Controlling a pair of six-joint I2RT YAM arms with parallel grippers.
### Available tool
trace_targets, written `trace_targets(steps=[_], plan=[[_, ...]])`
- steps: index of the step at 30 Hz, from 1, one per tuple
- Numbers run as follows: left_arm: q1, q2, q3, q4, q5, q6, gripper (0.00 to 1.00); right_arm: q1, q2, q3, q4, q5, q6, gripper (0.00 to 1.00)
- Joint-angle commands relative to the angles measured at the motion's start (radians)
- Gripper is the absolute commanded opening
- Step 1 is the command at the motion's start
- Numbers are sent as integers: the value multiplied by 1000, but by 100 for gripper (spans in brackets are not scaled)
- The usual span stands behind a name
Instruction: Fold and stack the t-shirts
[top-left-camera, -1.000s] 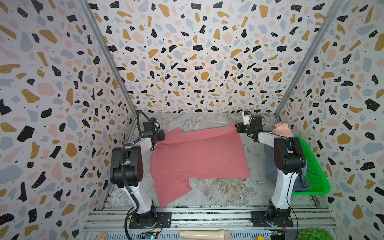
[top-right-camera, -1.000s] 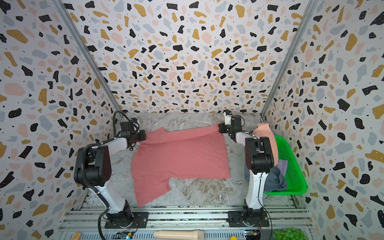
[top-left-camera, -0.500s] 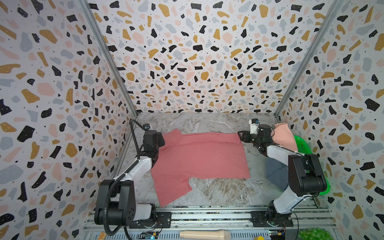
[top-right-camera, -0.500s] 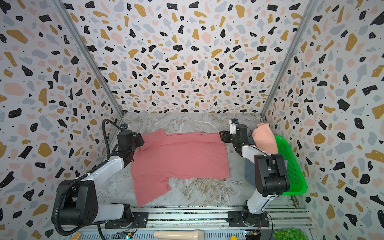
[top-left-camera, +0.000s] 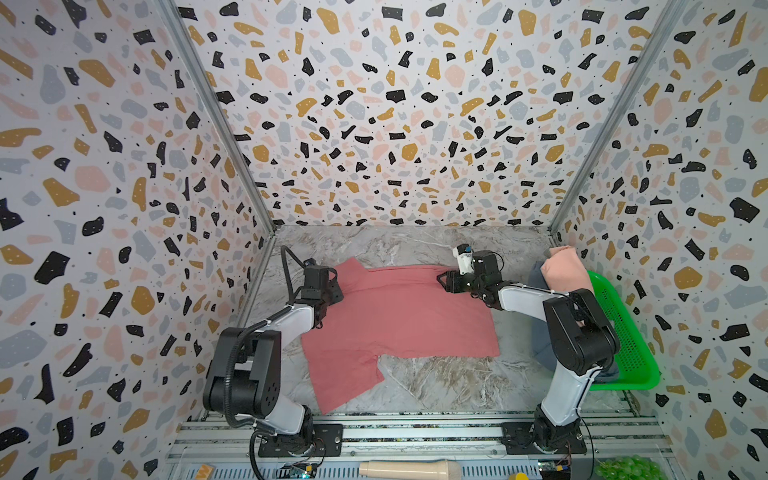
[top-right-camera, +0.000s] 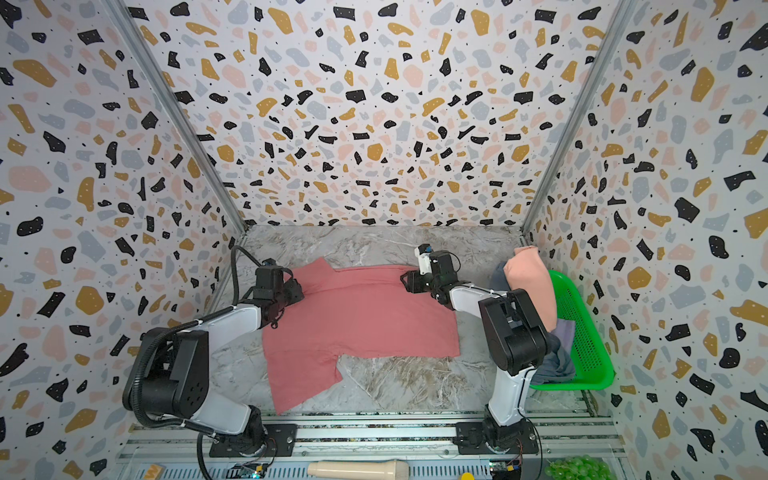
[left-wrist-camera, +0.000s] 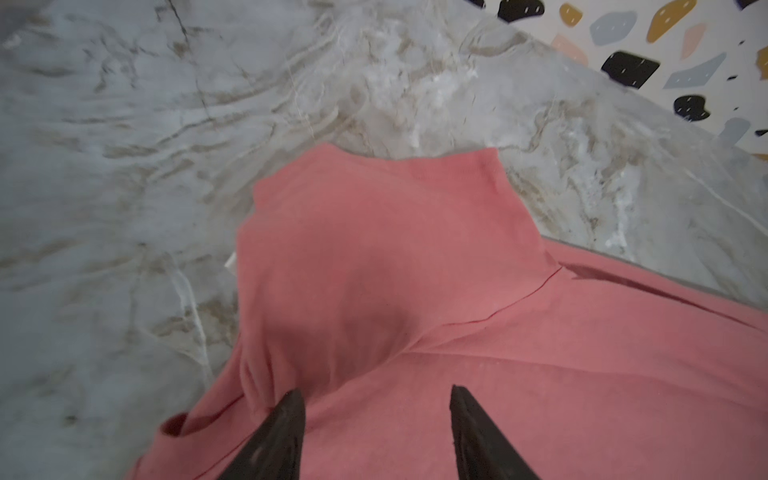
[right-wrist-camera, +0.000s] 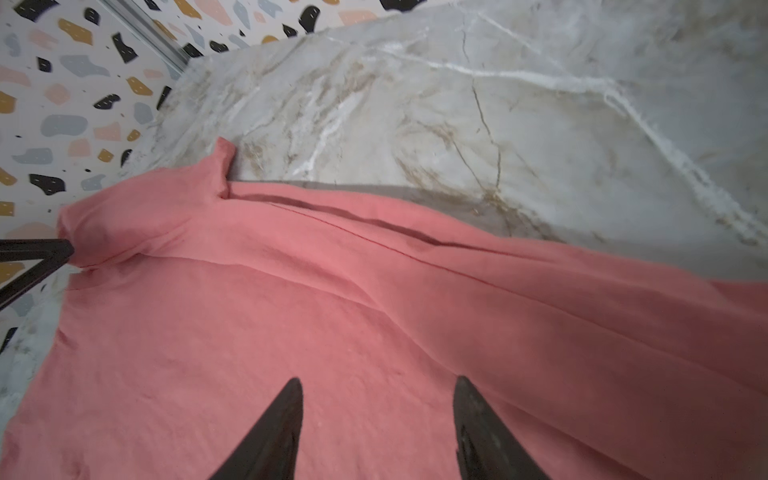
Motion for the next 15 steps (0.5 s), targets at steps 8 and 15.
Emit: trace_targets(steps=[8,15], plan=[[1,99,-44,66,78,-74,54,-32,83,2,-110,98,26,57],[10,-36,131,-61,-58,1,65,-92,-44,12,-36,43,-39,63]])
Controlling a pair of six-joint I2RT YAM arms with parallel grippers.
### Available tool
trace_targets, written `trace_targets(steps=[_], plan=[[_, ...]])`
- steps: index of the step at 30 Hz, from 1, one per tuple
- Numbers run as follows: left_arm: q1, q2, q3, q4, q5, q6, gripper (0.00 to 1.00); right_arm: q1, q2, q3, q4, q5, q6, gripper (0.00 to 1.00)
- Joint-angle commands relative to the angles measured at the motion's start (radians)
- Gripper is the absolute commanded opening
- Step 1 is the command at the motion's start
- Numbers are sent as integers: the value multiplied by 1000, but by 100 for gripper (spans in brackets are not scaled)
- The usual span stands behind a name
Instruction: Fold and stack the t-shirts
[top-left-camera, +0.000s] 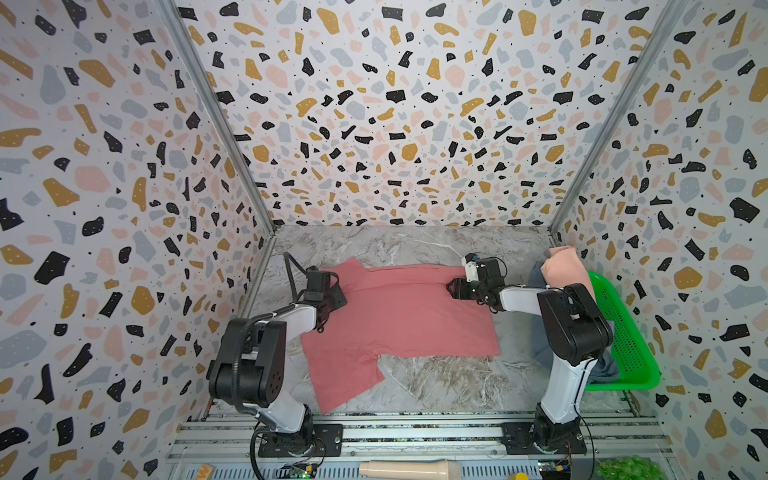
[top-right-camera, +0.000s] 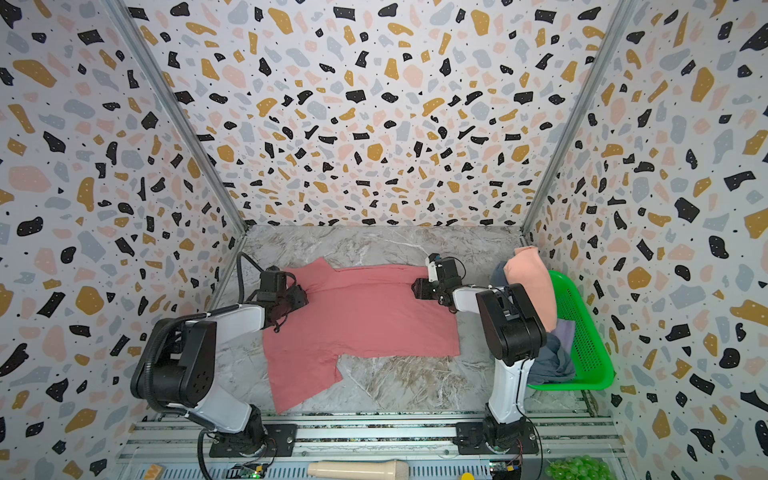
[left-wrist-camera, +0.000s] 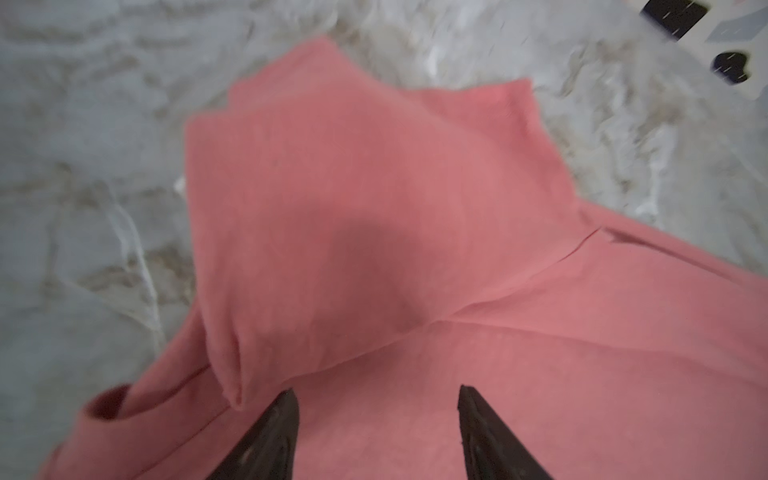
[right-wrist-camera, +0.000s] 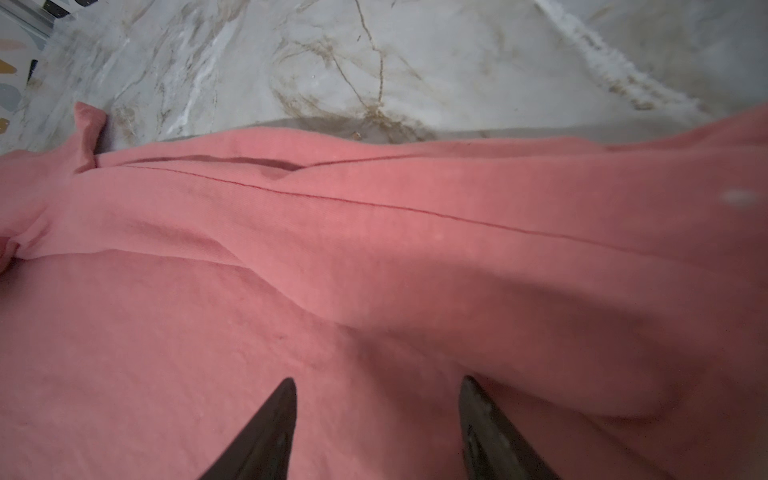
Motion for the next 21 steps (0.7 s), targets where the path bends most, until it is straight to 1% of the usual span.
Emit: trace_targets(steps=[1,4,6,9,10,12,15,21], plan=[[19,-21,156,-64,-116,45,66,-35,-81,59,-3,0,-37,64],[65,71,295,-144,-133,58,66,-66,-77,117,-4,-10,-42,64],[98,148,382,-213,-110,66,65,-84,-65,157,-16,-17,-50,65],[147,232,453,-247,-69,61,65,-105,-48,201,-34,-20,-68,66],[164,255,468,-248,-38,55,65,-112,-44,206,-34,-19,-74,67],[197,304,505,-268,64,47,65,-125,-34,216,-37,-18,-82,73],[235,367,523,-257,189,14,64,-142,-12,227,-40,-26,-82,74],[275,459,489,-145,308,-89,64,-146,9,214,-33,-12,-79,74]])
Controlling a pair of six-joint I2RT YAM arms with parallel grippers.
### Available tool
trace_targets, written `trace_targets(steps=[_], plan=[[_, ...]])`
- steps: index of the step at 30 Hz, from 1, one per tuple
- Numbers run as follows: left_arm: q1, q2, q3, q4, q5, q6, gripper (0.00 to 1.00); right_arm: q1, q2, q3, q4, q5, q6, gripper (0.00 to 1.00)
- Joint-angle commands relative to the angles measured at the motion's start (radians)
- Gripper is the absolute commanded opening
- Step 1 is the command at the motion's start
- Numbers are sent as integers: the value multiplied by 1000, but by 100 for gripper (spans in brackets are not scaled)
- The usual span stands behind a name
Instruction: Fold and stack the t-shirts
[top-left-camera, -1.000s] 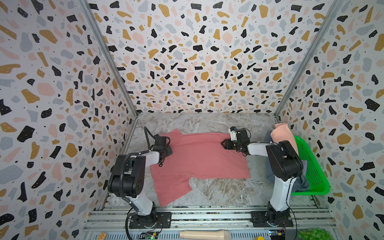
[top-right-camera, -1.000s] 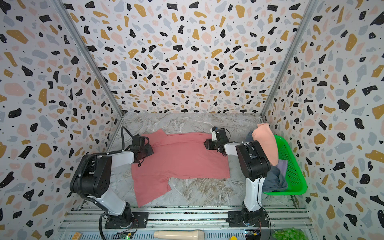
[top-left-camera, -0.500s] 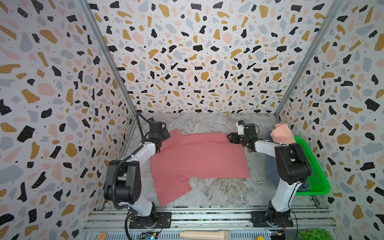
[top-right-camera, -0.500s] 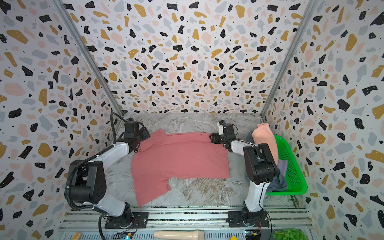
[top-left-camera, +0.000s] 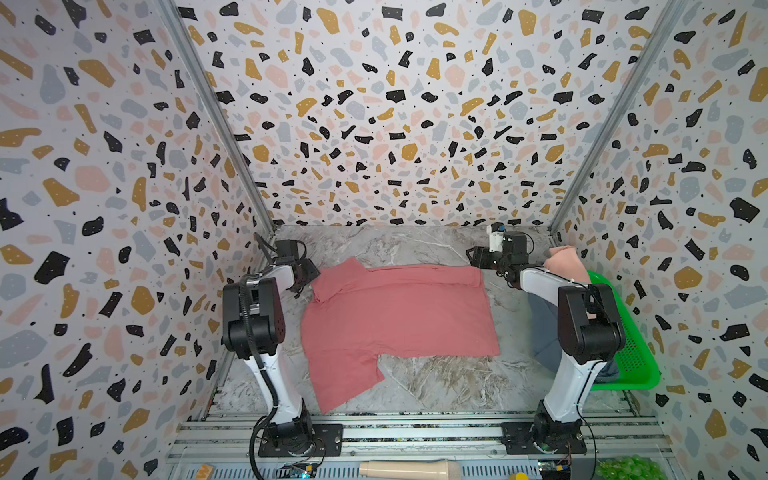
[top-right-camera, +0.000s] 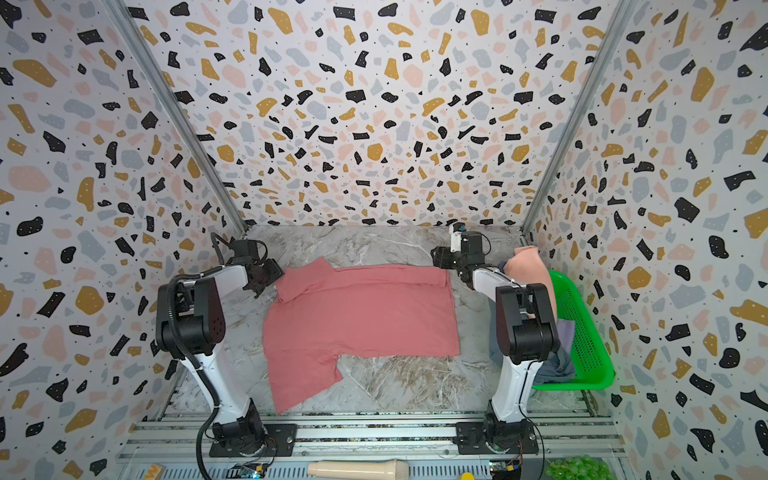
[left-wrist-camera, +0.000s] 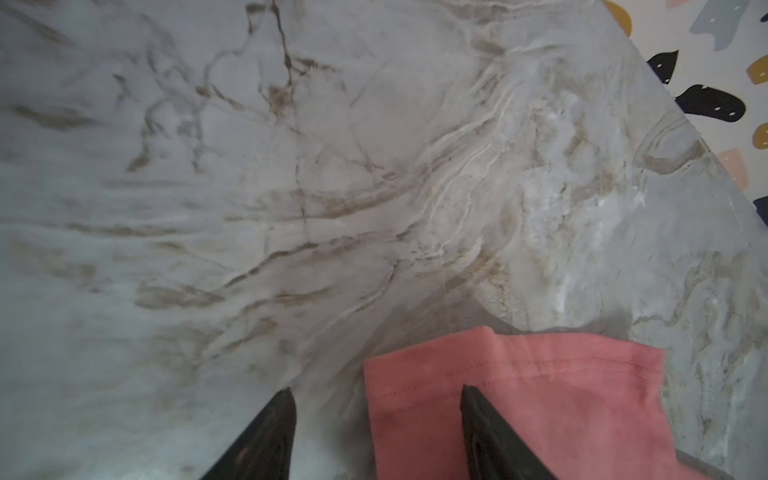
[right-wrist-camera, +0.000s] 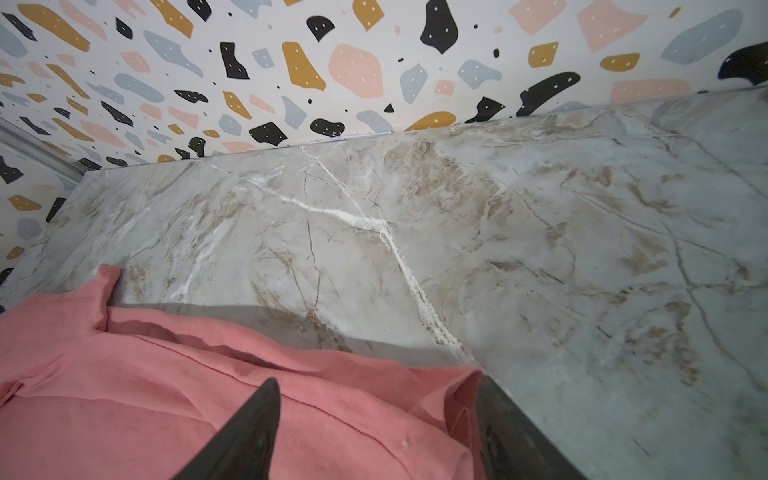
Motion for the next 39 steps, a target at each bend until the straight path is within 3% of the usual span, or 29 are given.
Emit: trace_targets(steps=[1,6,9,14,19,21,26,28,39], plan=[[8,38,-7,90,130,-81,63,1,5,12,-23,6,-12,74],[8,102,-5,177,219,-164,57,-1,20,19,-39,27,-23,74],[8,114,-9,192,216,-180,53,-6,29,19,-42,28,-26,74],[8,108,-9,255,241,-187,22,-2,71,60,-90,23,-47,74],[7,58,34,267,215,-98,1,19,92,57,-89,47,-79,70],[8,29,56,265,206,-56,0,25,100,59,-71,31,-86,61],[7,-35,73,284,221,-17,0,31,122,93,-58,-9,-85,21],[6,-63,65,299,232,-10,0,35,105,90,-41,-14,-86,11],[7,-159,66,255,262,201,0,37,11,79,71,52,-128,1]])
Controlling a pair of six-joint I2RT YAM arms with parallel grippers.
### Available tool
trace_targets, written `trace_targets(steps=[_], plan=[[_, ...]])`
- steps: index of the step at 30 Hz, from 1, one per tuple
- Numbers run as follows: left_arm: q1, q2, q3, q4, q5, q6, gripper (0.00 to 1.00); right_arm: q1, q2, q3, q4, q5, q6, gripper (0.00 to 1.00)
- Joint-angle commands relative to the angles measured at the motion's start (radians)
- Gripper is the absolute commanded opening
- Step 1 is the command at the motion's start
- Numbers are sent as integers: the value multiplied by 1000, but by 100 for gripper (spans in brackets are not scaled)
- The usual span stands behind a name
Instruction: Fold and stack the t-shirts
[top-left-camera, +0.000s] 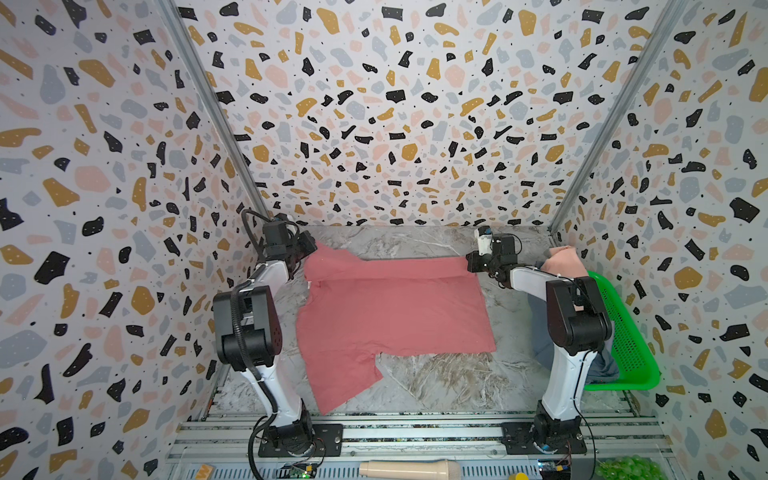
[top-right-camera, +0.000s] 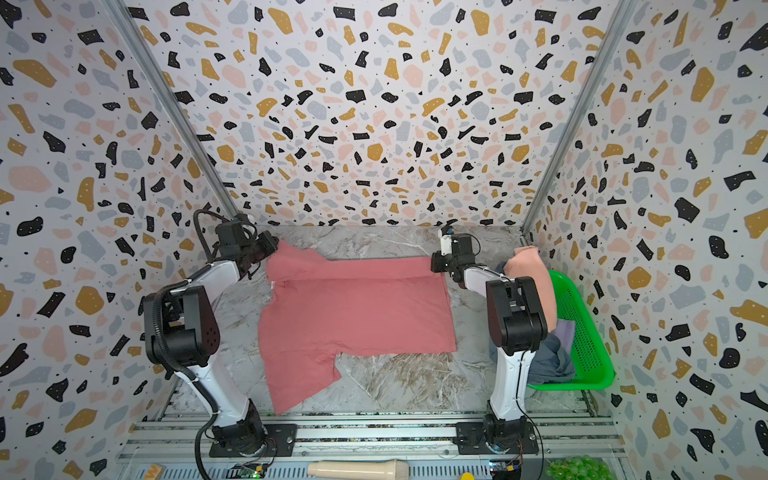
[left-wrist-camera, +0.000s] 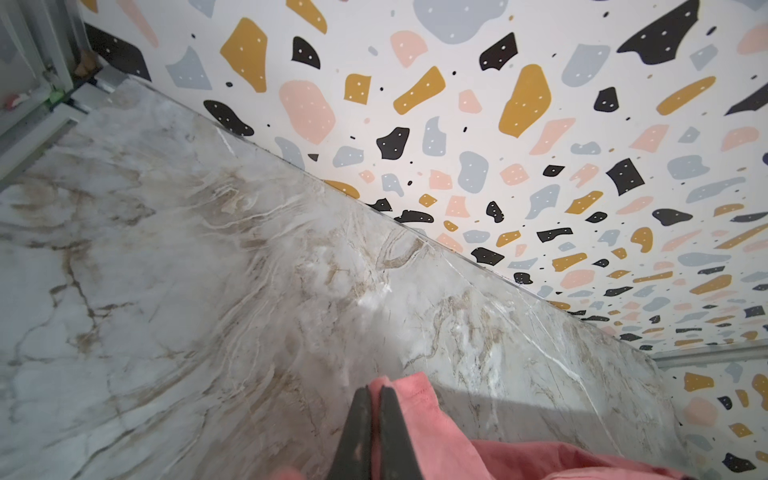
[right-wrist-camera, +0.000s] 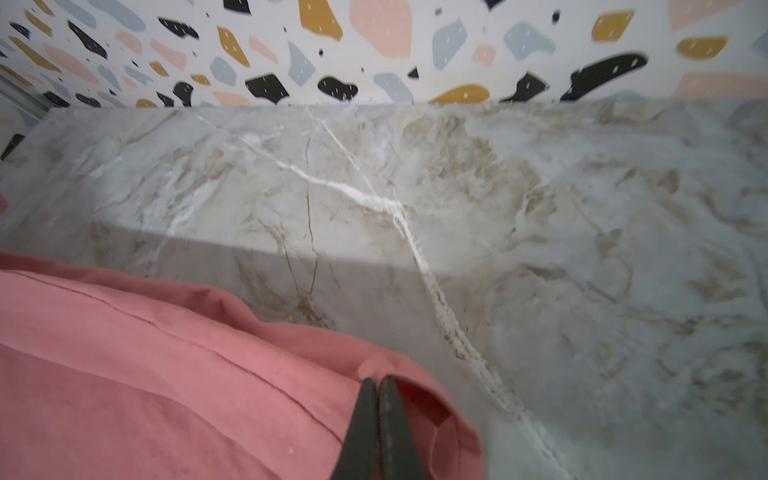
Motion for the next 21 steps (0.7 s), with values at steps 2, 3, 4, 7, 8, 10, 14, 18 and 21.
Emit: trace_targets(steps=[2,3,4,7,8,10,14,18,21], plan=[[0,-42,13,-3,6,129,0,0,-67,24,69,16,-26,0],[0,-54,5,-2,5,143,0,1,-71,22,73,8,-33,0],[0,-73,-11,7,3,154,0,1,-79,16,78,6,-38,0],[-4,-157,-98,34,-7,176,0,1,-119,-43,89,-11,-61,1],[-9,-201,-141,32,-10,183,0,1,-142,-79,93,-16,-68,1],[-26,-301,-265,53,-55,174,0,3,-192,-165,102,-12,-78,10],[-107,-561,-569,187,-325,88,11,-7,-356,-396,200,97,-32,37],[-121,-766,-756,274,-610,-47,62,-27,-464,-469,217,98,12,56],[-120,-784,-737,210,-702,-36,69,-25,-448,-422,158,67,13,57]])
